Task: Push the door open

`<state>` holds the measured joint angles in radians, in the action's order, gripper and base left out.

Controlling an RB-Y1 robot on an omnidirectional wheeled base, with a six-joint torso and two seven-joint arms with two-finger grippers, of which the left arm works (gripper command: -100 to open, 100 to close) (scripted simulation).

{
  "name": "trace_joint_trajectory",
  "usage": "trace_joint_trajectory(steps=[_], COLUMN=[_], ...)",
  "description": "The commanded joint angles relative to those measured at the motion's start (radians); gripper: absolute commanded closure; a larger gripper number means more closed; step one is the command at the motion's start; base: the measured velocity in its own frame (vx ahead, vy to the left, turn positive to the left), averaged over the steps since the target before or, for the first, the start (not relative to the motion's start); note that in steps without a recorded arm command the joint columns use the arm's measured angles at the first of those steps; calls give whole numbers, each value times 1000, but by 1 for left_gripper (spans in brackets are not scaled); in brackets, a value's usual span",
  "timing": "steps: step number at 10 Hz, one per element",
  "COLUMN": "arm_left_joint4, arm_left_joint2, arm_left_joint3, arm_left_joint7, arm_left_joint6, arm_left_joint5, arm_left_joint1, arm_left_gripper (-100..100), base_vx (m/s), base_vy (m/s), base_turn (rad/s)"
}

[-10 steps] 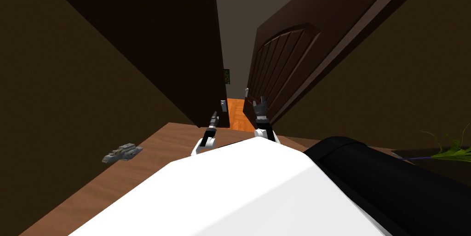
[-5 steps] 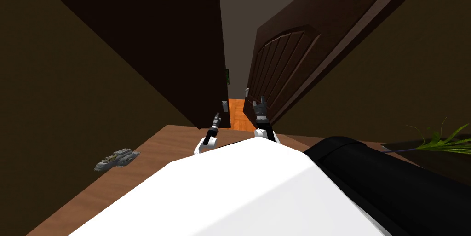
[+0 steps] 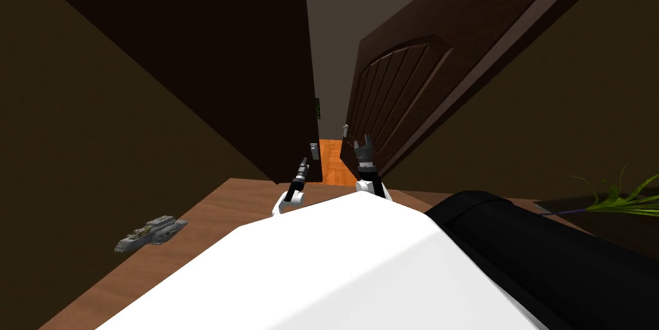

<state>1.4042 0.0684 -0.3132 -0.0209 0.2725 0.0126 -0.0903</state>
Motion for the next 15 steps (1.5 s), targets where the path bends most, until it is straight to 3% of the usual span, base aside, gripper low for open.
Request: trace_joint_trajectory(steps=[1, 10, 11, 15], arm_left_joint4=[-10, -60, -60, -60], arm_left_joint2=[-1, -26, -26, -26], arm_left_joint3=[6, 33, 33, 33], arm_left_joint7=[1, 4, 4, 4], arm_left_joint6=[2, 11, 11, 11], arm_left_joint5=[0, 2, 2, 2], arm_left_joint1=[7, 45, 45, 45], arm_left_gripper=[-100, -100, 100, 100], base_vx=[173, 173, -11, -20], base_vy=[-90, -55, 0, 4], base_turn=[-24, -20, 6, -2])
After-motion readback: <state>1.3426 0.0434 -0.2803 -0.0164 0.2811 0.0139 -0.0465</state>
